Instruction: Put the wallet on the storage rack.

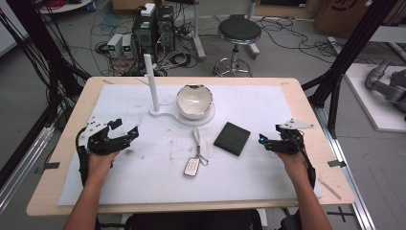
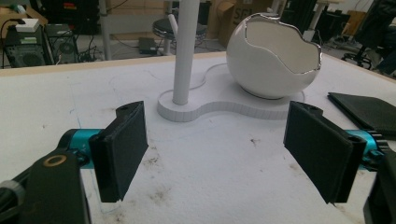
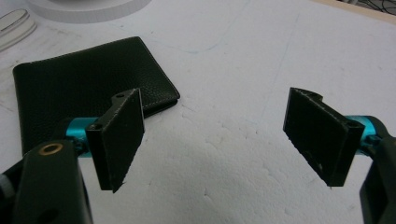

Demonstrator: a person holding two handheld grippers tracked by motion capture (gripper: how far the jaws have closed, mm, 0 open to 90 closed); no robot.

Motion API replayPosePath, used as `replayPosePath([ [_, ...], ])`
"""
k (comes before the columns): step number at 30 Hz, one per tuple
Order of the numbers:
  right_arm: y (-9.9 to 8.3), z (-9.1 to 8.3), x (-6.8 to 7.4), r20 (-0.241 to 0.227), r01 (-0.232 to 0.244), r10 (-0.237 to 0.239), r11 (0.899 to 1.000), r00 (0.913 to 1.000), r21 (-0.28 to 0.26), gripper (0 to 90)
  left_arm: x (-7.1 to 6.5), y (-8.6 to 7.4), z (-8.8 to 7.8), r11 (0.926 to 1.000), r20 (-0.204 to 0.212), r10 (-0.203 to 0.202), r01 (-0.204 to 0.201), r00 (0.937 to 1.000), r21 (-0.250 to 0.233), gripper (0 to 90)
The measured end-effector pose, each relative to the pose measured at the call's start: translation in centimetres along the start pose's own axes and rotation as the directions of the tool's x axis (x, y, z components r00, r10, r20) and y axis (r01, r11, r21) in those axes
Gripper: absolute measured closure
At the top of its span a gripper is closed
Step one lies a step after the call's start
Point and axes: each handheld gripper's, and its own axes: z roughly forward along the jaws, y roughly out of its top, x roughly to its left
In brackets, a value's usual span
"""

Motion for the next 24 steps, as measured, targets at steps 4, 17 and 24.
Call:
replayPosePath([
  [4,0.0,0.0,0.0,-0.002,0.003,-0.003,1.000,1.0000,-0.001,20.8,-0.1,0.0,0.1,1.0000,-0.002,-0.004,0.004,1.0000,0.001,21.6],
  [17,0.3,-0.2,0.5,0.002,0.014,-0.014,1.000,0.9999,-0.024,21.1,-0.2,-0.1,0.4,0.9998,0.005,-0.018,0.018,0.9998,-0.003,21.8],
  [24,0.7,-0.5,1.4,0.013,0.053,-0.052,0.997,0.9986,-0.062,21.1,-0.1,0.1,0.1,0.9998,0.000,-0.015,0.015,0.9999,-0.013,21.8],
])
